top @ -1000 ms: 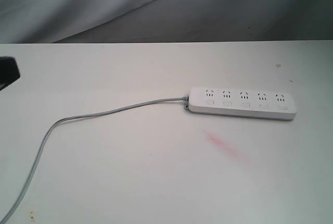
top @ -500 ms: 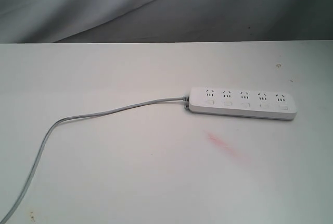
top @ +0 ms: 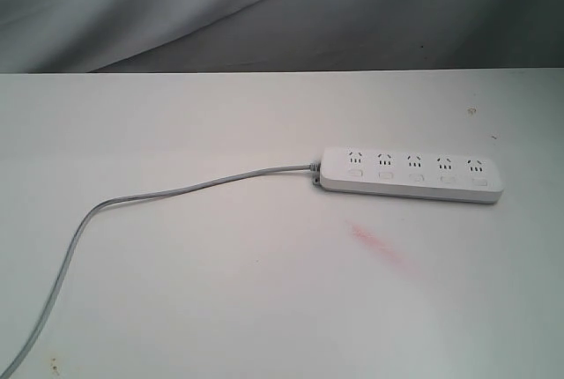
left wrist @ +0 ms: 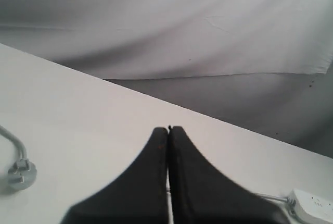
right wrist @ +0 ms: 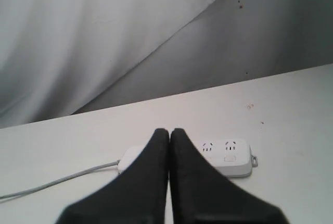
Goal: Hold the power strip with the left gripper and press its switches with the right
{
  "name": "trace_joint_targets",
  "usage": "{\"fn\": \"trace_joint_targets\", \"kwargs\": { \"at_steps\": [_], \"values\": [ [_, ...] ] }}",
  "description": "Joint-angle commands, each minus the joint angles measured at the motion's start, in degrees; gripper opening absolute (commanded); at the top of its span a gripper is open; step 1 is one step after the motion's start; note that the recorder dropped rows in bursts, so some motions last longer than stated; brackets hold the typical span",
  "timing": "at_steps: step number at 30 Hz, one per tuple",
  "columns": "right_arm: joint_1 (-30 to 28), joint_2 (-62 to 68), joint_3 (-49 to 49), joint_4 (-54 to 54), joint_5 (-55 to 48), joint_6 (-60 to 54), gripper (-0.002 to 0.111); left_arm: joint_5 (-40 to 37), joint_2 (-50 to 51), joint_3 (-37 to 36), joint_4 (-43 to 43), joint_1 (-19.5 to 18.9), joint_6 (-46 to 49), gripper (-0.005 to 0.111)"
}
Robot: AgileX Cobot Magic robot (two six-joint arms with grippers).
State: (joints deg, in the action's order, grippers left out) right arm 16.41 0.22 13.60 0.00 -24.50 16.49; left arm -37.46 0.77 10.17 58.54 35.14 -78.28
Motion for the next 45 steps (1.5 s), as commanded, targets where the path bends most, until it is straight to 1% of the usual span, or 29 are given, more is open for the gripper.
{"fn": "trace_joint_targets", "kwargs": {
  "at_steps": [1,3,6,9,10,11,15,19,24,27,32,35,45],
  "values": [
    [-0.4,-0.2,-5.2,-0.7,8.4,-0.2,0.000,5.3,-0.3,-2.8,5.8,0.2,-1.1,0.000],
    [-0.4,-0.2,-7.6,-0.7,11.7,-0.2,0.000,7.1,-0.3,-3.8,8.2,0.2,-1.1,0.000],
    [-0.4,-0.2,-11.6,-2.8,17.3,-0.2,0.000,7.1,-0.3,-5.6,9.5,0.2,-1.1,0.000],
    [-0.4,-0.2,-13.6,-3.6,18.9,-0.2,0.000,6.4,-0.3,-8.2,9.5,0.2,-1.1,0.000],
    [-0.4,-0.2,-13.6,-4.0,15.9,-0.2,0.000,6.3,-0.3,-8.9,9.5,0.2,-1.1,0.000],
    [-0.4,-0.2,-13.6,-5.5,15.2,-0.2,0.000,6.2,-0.3,-9.4,9.5,0.2,-1.2,0.000],
    [-0.4,-0.2,-13.6,-7.8,17.6,-0.2,0.000,6.0,-0.3,-10.2,9.6,0.2,-1.2,0.000],
    [-0.4,-0.2,-13.6,-8.4,15.6,-0.2,0.000,5.8,-0.4,-10.2,11.1,0.2,-1.5,0.000],
    [-0.4,-0.2,-13.6,-8.3,15.4,-0.2,0.000,5.9,-0.4,-10.2,11.6,0.2,-1.7,0.000],
    [-0.4,-0.2,-13.6,-8.3,15.4,-0.2,0.000,8.5,-0.4,-10.2,11.6,0.2,-2.6,0.000],
    [-0.4,-0.2,-13.6,-8.3,15.4,-0.2,0.000,16.3,-0.4,-10.2,10.3,0.2,-2.6,0.000],
    [-0.4,-0.2,-13.6,-8.3,15.4,-0.2,0.000,19.7,-0.4,-10.2,10.3,0.2,-2.6,0.000],
    [-0.4,-0.2,-13.6,-7.9,15.4,-0.2,0.000,20.8,-0.4,-10.2,10.7,0.2,-2.6,0.000]
  ]
}}
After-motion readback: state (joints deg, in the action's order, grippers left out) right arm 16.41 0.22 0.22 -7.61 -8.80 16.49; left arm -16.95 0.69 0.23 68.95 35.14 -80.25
